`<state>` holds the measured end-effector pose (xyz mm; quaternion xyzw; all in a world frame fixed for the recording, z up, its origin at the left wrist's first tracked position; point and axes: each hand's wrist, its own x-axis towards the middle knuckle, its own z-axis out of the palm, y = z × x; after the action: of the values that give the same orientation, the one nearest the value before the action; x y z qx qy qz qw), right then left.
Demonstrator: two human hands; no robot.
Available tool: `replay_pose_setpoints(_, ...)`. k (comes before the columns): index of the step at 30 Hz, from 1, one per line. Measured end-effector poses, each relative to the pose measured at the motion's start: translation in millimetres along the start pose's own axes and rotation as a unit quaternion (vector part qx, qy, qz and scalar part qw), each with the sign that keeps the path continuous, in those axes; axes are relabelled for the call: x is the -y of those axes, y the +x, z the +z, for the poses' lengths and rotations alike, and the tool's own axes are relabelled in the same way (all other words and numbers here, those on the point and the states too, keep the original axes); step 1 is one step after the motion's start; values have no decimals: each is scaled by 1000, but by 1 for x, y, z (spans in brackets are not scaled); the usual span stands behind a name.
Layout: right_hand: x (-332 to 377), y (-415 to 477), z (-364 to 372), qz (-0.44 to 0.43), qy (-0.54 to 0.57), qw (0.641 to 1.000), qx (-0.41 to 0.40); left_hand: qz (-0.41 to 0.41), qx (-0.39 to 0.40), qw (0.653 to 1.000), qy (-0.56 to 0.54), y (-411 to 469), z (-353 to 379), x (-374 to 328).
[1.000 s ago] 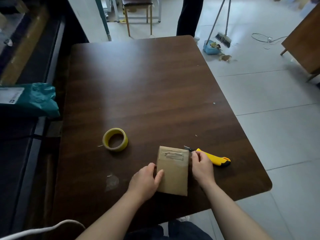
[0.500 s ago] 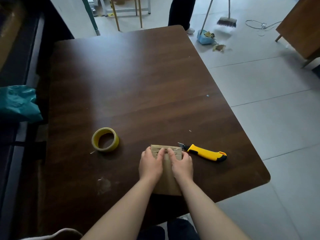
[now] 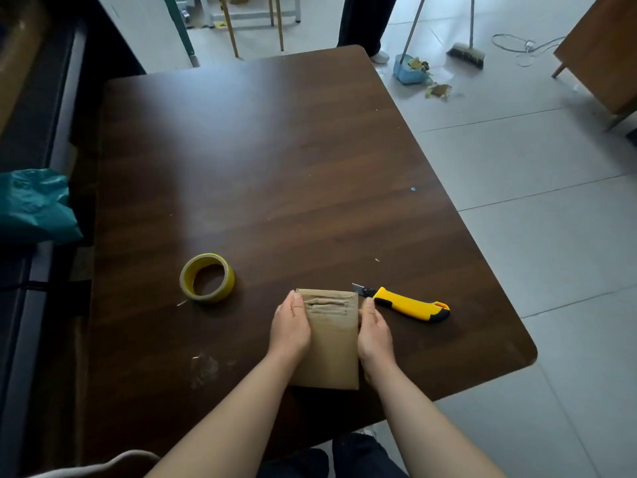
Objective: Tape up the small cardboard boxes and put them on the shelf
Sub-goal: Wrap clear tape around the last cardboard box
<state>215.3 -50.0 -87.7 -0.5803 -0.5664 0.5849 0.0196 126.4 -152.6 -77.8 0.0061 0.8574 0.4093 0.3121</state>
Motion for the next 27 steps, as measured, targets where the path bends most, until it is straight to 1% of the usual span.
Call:
replay_pose_setpoints(1,-1,-2,-4,-5,1,1000,-10,2,-1,1000,-10,-2,-2,0)
replay_pose_setpoints(2,-2,-6,-8,-31,-19,999,-28,9,-8,1000,-16,-5,-3,0)
replay_pose_setpoints(4,-3,-19,-11,-130,-85,986,-62,39,-34,999,-12,-12,-2,1)
replay_pose_setpoints(6,-5,-28,-7,-227,-151,960,-58,62,-52,997,-9,-19,2,5)
replay_pose_setpoints(7,-7,-30,-3,-248,-179,951,-44,65,-55,996,-9,-20,4,7)
replay_pose_setpoints(8,-7,-30,1,-252,-198,947,-31,63,-56,996,-11,-20,6,9)
replay_pose_setpoints(10,-5,-27,5,-230,-194,953,-20,59,-58,996,-13,-17,8,11)
replay_pose_setpoints(16,-5,-21,6,-161,-133,978,18,63,-45,997,-20,-17,9,15)
replay_pose_setpoints(20,6,-17,-2,-133,-123,983,38,63,-32,997,-22,-15,7,14)
replay_pose_setpoints(23,17,-11,-4,-112,-105,987,37,36,-38,998,-34,-9,2,11)
replay_pose_setpoints(27,12,-12,6,-82,-90,991,51,40,-25,998,-29,-5,8,15)
